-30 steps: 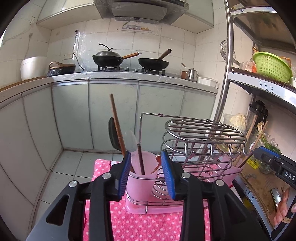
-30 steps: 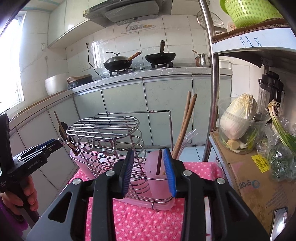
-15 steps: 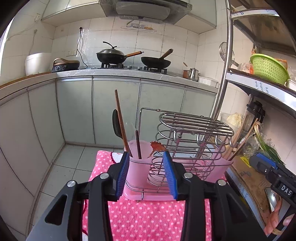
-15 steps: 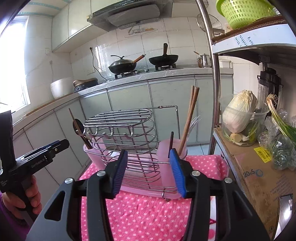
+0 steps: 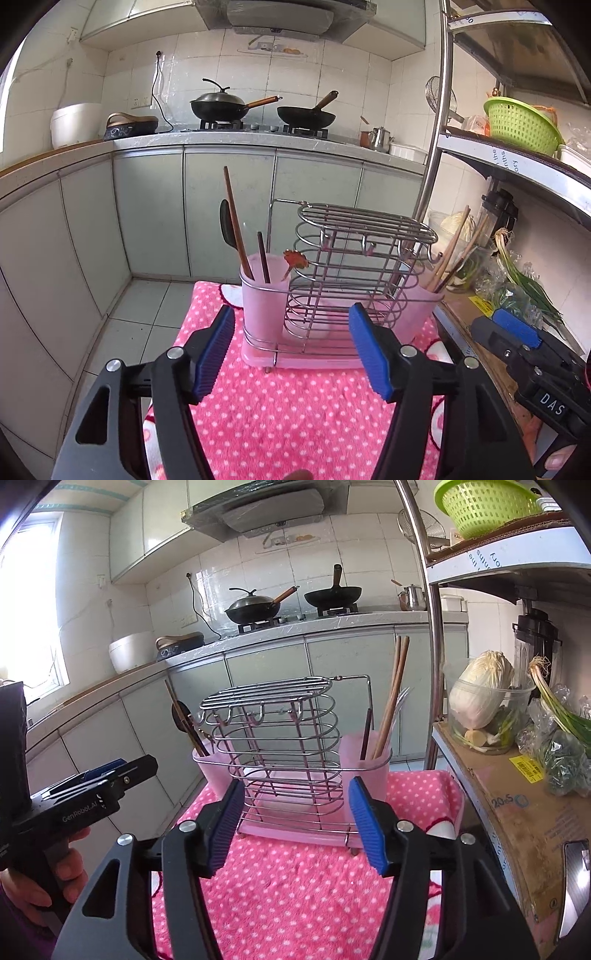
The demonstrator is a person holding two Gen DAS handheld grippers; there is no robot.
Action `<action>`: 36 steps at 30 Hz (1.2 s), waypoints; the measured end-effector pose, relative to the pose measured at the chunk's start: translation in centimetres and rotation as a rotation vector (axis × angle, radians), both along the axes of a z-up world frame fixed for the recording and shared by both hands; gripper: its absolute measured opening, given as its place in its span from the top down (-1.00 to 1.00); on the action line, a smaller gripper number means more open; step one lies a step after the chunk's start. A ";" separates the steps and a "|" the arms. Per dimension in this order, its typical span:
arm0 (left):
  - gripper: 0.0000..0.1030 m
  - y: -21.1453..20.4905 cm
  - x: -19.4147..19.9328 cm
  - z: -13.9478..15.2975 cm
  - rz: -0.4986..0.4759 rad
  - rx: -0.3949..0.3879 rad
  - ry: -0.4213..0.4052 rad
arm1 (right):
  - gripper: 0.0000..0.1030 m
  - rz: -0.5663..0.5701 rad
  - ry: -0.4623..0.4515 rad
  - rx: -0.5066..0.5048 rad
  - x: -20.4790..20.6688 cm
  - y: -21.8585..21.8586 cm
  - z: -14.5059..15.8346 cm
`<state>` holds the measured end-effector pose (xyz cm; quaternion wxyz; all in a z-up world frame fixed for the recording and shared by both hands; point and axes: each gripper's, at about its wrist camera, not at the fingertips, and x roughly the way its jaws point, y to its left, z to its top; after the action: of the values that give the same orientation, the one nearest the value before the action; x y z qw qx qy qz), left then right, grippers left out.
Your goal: Organize utensils
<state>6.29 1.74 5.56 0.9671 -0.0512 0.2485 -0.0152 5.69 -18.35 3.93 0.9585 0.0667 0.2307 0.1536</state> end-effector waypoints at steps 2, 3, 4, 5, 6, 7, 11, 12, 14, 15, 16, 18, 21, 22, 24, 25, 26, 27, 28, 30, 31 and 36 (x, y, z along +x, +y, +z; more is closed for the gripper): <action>-0.23 0.1 -0.4 -0.1 0.003 -0.003 0.004 | -0.15 -0.002 -0.002 0.007 -0.6 0.1 0.0; -0.23 0.1 -0.6 -0.1 0.003 -0.007 0.009 | -0.16 -0.003 -0.003 0.007 -0.8 0.1 0.1; -0.23 0.1 -0.8 -0.2 -0.002 -0.015 0.013 | -0.16 -0.003 -0.004 0.005 -1.0 0.2 0.1; -0.23 0.1 -1.0 -0.2 -0.005 -0.021 0.018 | -0.16 -0.001 -0.006 0.002 -1.2 0.3 0.2; -0.23 0.1 -1.2 -0.1 -0.005 -0.025 0.018 | -0.16 0.002 -0.010 -0.002 -1.6 0.4 0.2; -0.23 0.1 -1.5 -0.1 -0.007 -0.028 0.016 | -0.16 0.003 -0.012 -0.006 -1.8 0.4 0.2; -0.23 -0.2 -2.5 -0.3 -0.008 -0.017 0.013 | -0.16 -0.007 -0.015 -0.014 -2.5 0.7 0.0; -0.23 -0.2 -2.7 -0.5 -0.010 -0.016 0.015 | -0.16 -0.009 -0.013 -0.012 -2.7 0.7 -0.1; -0.23 -0.4 -3.0 -0.7 -0.012 -0.012 0.019 | -0.18 -0.012 -0.006 -0.016 -2.9 1.0 -0.6; -0.23 -0.4 -3.1 -0.9 -0.012 -0.011 0.021 | -0.19 -0.015 -0.005 -0.025 -3.0 1.2 -0.8; -0.23 -0.5 -3.2 -1.0 -0.011 -0.009 0.023 | -0.21 -0.019 -0.006 -0.037 -3.1 1.3 -1.0; -0.23 -0.5 -3.3 -1.4 -0.011 -0.010 0.029 | -0.27 -0.024 -0.008 -0.061 -3.4 1.6 -1.3; -0.23 -0.5 -3.5 -1.7 -0.009 -0.011 0.034 | -0.28 -0.028 -0.010 -0.075 -3.7 2.0 -1.5; -0.23 -0.4 -3.6 -1.7 -0.008 -0.013 0.033 | -0.28 -0.030 -0.013 -0.080 -3.8 2.1 -1.5; -0.23 -0.4 -3.7 -1.8 -0.008 -0.014 0.033 | -0.28 -0.036 -0.020 -0.093 -4.1 2.3 -1.5; -0.23 -0.3 -3.8 -1.8 -0.009 -0.013 0.033 | -0.28 -0.040 -0.024 -0.096 -4.2 2.3 -1.5; -0.23 -0.3 -3.9 -1.9 -0.009 -0.013 0.033 | -0.28 -0.043 -0.027 -0.097 -4.2 2.3 -1.4; -0.23 -0.3 -3.9 -1.9 -0.008 -0.013 0.033 | -0.28 -0.049 -0.032 -0.096 -4.3 2.3 -1.4; -0.23 -0.2 -4.0 -2.0 -0.006 -0.012 0.034 | -0.28 -0.052 -0.035 -0.096 -4.4 2.4 -1.3; -0.23 -0.2 -4.1 -2.1 -0.005 -0.012 0.036 | -0.28 -0.061 -0.045 -0.099 -4.6 2.4 -1.3; -0.23 -0.1 -4.1 -2.1 -0.006 -0.014 0.038 | -0.28 -0.067 -0.051 -0.101 -4.7 2.4 -1.2; -0.22 -0.3 -4.3 -2.1 -0.005 -0.003 0.032 | -0.28 -0.073 -0.050 -0.108 -4.7 2.5 -1.2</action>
<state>2.02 1.48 3.45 0.9629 -0.0524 0.2642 -0.0174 1.00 -15.87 2.72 0.9711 0.0193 0.2121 0.1076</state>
